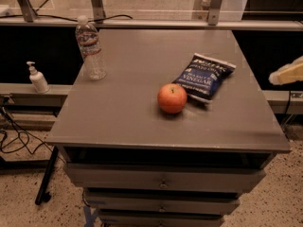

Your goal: Move blue chip bag near apple

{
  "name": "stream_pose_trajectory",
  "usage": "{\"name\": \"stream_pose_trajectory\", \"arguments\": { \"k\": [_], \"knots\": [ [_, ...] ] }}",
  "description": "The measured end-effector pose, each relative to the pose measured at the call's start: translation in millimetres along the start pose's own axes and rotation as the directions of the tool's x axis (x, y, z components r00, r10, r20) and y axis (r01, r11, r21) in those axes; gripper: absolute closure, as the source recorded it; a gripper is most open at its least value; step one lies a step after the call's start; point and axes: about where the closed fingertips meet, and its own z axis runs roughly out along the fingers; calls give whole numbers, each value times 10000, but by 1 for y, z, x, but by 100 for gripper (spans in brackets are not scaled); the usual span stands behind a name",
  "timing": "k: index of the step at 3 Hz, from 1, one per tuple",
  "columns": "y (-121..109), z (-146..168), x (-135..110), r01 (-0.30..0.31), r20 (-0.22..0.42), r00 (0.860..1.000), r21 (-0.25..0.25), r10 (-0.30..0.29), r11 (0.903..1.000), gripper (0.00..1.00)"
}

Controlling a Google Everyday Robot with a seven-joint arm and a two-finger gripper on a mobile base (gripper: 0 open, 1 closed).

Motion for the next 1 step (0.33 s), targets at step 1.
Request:
{"name": "stream_pose_trajectory", "arguments": {
  "k": [1],
  "knots": [
    [-36,-44,-47,470,678,9962,1026,-541,9936,0]
  ]
}}
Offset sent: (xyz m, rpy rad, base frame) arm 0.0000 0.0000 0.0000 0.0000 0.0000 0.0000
